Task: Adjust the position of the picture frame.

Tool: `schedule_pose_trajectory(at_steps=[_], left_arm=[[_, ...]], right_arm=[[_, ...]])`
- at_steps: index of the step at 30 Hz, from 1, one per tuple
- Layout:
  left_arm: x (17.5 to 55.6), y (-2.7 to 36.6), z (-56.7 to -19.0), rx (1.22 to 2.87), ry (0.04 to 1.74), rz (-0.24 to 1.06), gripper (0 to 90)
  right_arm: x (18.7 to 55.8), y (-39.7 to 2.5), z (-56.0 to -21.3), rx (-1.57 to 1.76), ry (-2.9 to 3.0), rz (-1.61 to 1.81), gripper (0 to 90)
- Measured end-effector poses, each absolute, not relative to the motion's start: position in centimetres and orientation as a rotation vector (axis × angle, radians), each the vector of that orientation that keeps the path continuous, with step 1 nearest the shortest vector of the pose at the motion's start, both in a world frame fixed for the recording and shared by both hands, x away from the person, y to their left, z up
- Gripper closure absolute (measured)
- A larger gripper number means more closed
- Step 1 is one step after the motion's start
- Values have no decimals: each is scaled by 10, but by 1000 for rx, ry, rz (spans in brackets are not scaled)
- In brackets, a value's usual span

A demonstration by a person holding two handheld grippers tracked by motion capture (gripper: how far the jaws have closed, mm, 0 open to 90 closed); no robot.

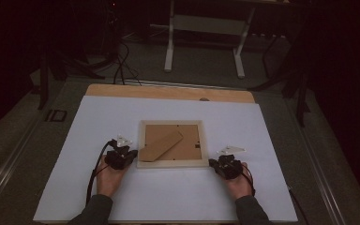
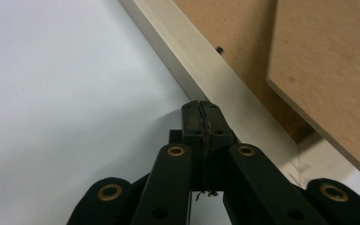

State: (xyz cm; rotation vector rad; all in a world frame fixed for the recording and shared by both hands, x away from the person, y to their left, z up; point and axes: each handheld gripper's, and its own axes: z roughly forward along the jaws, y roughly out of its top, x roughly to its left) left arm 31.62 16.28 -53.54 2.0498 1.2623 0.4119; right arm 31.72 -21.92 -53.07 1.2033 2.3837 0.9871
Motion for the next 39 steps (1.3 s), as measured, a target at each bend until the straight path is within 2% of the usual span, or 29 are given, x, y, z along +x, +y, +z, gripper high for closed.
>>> schedule_pose_trajectory(at_steps=[10,39], left_arm=[[302,160,-531,2124,1233,416,900],[319,153,-536,2052,1252,453,900]], right_arm=[[317,-219,-531,1195,2390,984,900],[321,-226,-533,1268,2344,1029,900]])
